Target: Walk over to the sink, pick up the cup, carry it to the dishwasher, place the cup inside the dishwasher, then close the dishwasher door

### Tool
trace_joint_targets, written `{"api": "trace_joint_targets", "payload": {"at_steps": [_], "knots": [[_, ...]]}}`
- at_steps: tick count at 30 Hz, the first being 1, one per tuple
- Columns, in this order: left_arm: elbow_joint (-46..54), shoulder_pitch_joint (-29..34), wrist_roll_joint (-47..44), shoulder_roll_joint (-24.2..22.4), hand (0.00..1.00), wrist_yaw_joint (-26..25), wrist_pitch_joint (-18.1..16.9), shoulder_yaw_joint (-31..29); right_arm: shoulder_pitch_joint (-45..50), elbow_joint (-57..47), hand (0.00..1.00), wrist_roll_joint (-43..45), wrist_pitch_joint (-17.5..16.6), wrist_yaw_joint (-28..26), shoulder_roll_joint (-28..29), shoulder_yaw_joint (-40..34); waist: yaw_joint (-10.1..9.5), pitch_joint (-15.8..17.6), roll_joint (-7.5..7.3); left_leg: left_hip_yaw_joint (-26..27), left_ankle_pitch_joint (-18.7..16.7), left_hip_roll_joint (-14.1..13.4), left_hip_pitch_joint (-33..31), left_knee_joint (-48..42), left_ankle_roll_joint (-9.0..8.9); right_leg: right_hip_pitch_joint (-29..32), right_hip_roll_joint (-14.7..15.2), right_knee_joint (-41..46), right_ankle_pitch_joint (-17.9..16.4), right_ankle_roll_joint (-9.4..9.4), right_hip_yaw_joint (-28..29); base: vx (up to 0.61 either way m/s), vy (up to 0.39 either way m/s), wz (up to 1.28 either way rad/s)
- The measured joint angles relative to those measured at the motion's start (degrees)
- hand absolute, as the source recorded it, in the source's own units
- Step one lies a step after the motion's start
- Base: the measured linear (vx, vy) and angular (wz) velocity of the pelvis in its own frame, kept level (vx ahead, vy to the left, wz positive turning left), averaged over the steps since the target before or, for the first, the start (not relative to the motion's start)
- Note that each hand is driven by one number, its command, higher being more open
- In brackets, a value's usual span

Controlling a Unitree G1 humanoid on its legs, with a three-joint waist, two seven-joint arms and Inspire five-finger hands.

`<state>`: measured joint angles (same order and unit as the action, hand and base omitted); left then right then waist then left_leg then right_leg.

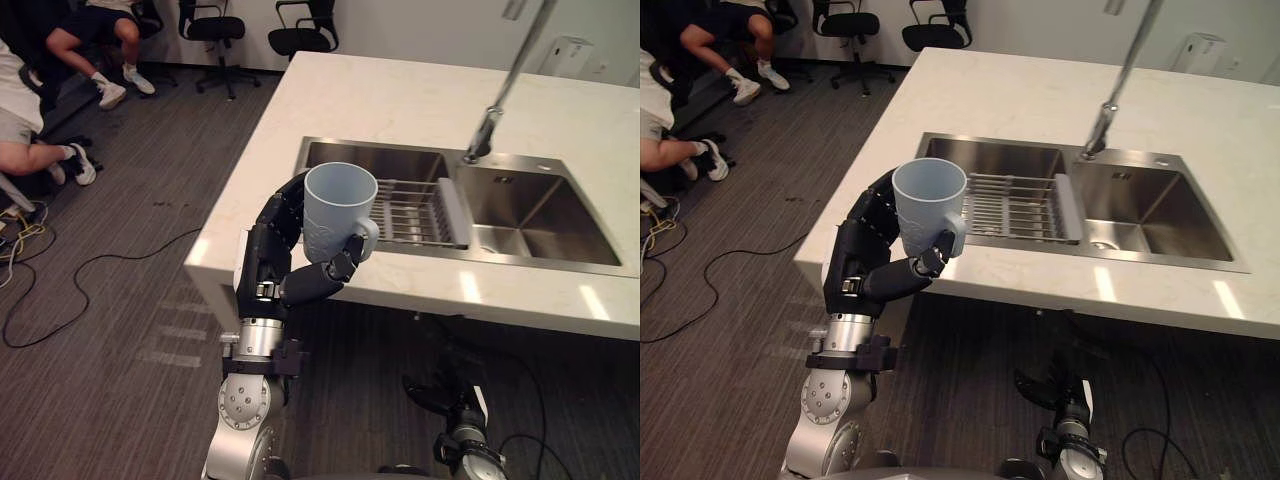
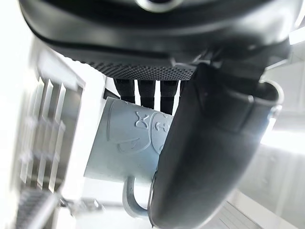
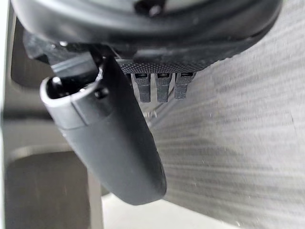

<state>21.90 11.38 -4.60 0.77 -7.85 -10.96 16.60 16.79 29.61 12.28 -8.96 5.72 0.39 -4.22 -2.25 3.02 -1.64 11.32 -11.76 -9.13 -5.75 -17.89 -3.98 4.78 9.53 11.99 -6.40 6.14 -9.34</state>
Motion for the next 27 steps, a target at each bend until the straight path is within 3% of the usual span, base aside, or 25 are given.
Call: {"api": "trace_joint_targets", "payload": {"at_steps": [5, 12, 15, 17, 19, 20, 22, 25, 27], "knots": [[-6.0, -0.4, 0.0, 1.0, 0.30, -0.7, 0.6, 0.0, -1.2, 5.8, 0.90, -0.1, 0.0, -0.8, 0.2, 0.9, 0.30, -0.8, -1.13, -1.0, 1.3, 3.9, 0.1, 1.8, 2.10, -2.8, 1.7, -5.9, 4.2, 0.40, 2.2, 0.01, 0.160, 0.26], [-6.1, -1.4, 0.1, 2.5, 0.30, -0.6, 0.7, 0.7, -3.2, 8.3, 0.90, -0.7, 0.2, -0.7, -1.5, 0.9, 0.66, -0.9, -0.99, -0.8, 1.3, 4.0, 0.8, 2.0, 2.16, -3.2, 1.3, -5.9, 4.5, 0.57, 2.6, 0.00, -0.004, -0.02], [-6.1, -1.4, 0.1, 2.5, 0.30, -0.5, 0.7, 1.7, -2.8, 8.3, 0.90, -1.3, 0.2, -0.6, -2.3, 1.1, 0.77, -0.8, -0.88, -2.2, 1.3, 4.3, 1.0, 1.8, 2.20, -2.9, 1.4, -2.3, 3.0, -1.19, 3.3, -0.08, 0.001, 0.23], [-6.0, -1.4, 0.1, 2.6, 0.30, -0.6, 0.7, 1.8, -2.5, 8.3, 0.90, -1.5, 0.4, -0.4, -2.2, 1.4, 1.74, -0.5, -0.64, -5.4, 1.4, 5.2, 0.9, 1.8, 2.62, -1.8, 1.5, 3.4, -0.3, -1.76, 9.3, -0.08, -0.006, 0.69], [-5.9, -1.4, 0.1, 2.5, 0.30, -0.7, 0.7, 1.3, -2.5, 8.2, 0.90, -2.0, 0.4, -0.2, -1.9, 2.3, 1.72, -0.9, -1.54, -7.3, 1.2, 6.5, 0.4, 1.6, 2.46, -1.8, 1.8, 5.5, -3.2, -1.60, 12.0, -0.05, -0.072, 0.68], [-5.8, -1.2, 0.1, 2.5, 0.30, -0.8, 0.6, 0.5, -2.6, 7.8, 0.90, -2.5, 0.4, -0.3, -1.8, 3.1, 0.85, -1.2, -1.90, -8.1, 1.3, 7.2, -0.5, 1.1, 2.21, -1.8, 2.3, 5.5, -5.8, -0.23, 12.1, -0.04, -0.131, 0.58], [-5.8, -0.7, 0.1, 2.0, 0.30, -1.1, 0.6, -0.7, -2.7, 6.8, 0.90, -2.5, 0.4, -0.5, -1.6, 3.9, 0.11, -1.4, -1.29, -10.3, 1.5, 7.2, -2.2, 0.1, 1.37, -1.8, 2.0, 5.4, -6.9, 1.45, 9.8, -0.02, -0.179, 0.69], [-4.6, 2.2, 0.1, -0.5, 0.30, -1.4, 0.7, -2.2, -2.8, 5.4, 0.90, -3.0, 0.4, -0.5, -1.7, 5.3, -0.87, -1.8, -0.12, -15.5, 3.2, 6.7, -4.6, -0.7, -0.03, -2.4, 0.9, 5.6, -6.9, 1.39, 4.9, 0.05, -0.143, 0.77], [-3.8, 3.5, 0.0, -1.4, 0.30, -1.9, 0.7, -2.5, -3.1, 4.8, 0.90, -3.2, 0.4, -0.1, -1.8, 5.7, -1.76, -1.7, -0.33, -18.3, 4.0, 6.8, -5.5, -0.3, -0.62, -3.4, 0.4, 5.4, -7.1, 0.90, 2.1, 0.05, -0.125, 0.84]]}}
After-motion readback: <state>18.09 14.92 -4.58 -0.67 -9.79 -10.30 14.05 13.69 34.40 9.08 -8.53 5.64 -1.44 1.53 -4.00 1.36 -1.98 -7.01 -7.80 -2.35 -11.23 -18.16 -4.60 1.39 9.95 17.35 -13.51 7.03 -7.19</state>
